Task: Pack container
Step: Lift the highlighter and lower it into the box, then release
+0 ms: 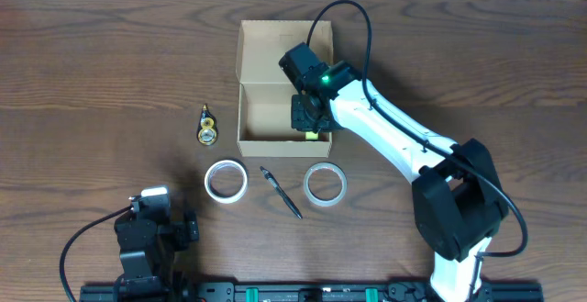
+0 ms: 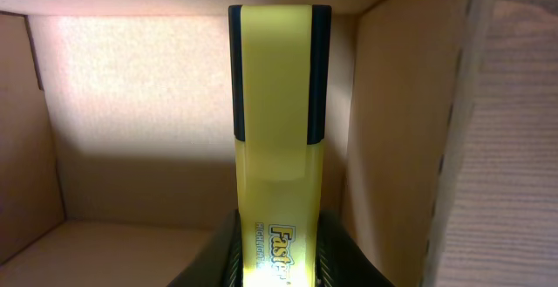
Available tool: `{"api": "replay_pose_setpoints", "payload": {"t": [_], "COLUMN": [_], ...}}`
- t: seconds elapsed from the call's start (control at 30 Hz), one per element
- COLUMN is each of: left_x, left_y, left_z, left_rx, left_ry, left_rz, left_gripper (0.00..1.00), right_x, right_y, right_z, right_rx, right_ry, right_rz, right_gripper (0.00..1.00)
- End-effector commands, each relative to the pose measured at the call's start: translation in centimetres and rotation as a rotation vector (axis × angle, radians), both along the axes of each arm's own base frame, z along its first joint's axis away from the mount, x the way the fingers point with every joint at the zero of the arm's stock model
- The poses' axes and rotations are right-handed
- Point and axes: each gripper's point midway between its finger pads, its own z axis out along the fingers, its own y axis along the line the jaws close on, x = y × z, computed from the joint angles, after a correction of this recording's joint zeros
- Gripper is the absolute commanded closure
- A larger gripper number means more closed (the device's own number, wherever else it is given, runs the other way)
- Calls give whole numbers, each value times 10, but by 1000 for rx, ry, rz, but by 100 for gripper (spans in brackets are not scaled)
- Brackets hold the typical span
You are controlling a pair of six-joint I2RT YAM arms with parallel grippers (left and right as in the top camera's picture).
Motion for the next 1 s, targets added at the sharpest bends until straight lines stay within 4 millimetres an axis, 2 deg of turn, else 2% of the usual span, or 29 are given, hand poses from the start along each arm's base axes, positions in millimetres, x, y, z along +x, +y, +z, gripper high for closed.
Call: {"api": "replay_pose_setpoints", "payload": {"t": [0.0, 0.4, 0.63, 0.97], "left_x": [-6, -6, -6, -6], "left_y": [2, 2, 2, 2], "left_z": [-14, -14, -14, -14], "left_rx": [-5, -5, -5, -5], "left_ry": [42, 42, 42, 42], "left_rz": [24, 24, 24, 24], "left_gripper": [5, 5, 5, 5], "right_x": [-2, -1, -4, -5], "right_y": [5, 3, 1, 1], "right_z": [1, 0, -20, -23], "right_rx": [1, -20, -50, -53], "right_ry": [4, -6, 34, 38], "right_rz": [-12, -17, -16, -15], "right_gripper": [90, 87, 88, 74]}}
